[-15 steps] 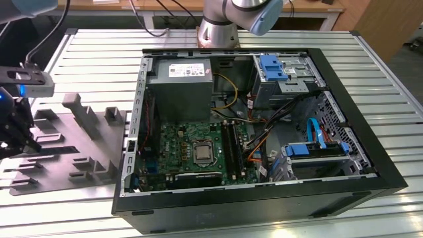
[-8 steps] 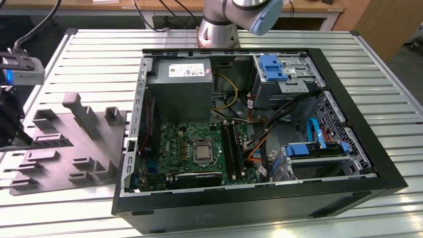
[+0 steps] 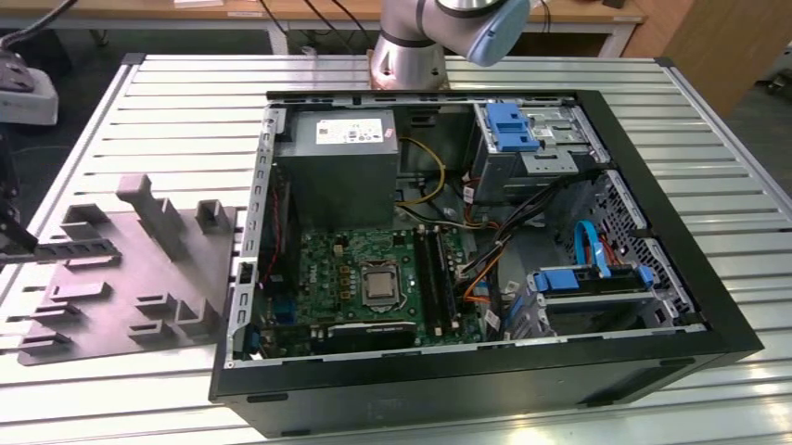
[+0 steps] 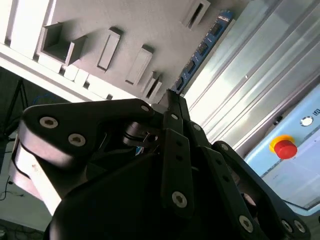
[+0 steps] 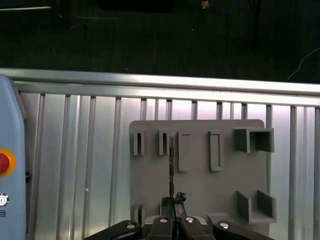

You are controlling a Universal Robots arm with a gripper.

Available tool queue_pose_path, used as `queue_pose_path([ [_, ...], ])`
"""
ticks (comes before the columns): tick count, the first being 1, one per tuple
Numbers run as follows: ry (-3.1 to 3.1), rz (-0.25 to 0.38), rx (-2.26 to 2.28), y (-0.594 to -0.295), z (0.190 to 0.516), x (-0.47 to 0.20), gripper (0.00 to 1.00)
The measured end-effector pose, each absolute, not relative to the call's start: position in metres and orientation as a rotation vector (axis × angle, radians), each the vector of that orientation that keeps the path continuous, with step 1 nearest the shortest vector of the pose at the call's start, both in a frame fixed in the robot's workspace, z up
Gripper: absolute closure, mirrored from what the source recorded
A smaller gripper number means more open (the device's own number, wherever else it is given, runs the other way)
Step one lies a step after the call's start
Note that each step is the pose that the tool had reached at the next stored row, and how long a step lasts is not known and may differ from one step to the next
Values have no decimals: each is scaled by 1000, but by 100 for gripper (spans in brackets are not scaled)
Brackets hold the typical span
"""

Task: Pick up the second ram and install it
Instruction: 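Pick up the second ram and move it above second insertion slot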

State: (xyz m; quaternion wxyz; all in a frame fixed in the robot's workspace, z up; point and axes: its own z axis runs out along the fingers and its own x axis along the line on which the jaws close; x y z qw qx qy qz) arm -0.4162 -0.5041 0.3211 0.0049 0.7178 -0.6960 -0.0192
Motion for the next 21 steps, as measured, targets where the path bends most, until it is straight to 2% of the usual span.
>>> queue_pose_path([
  [11,-2180,-60,2248,-503,364,-416,89],
  [21,-2180,-60,2248,-502,385,-416,89],
])
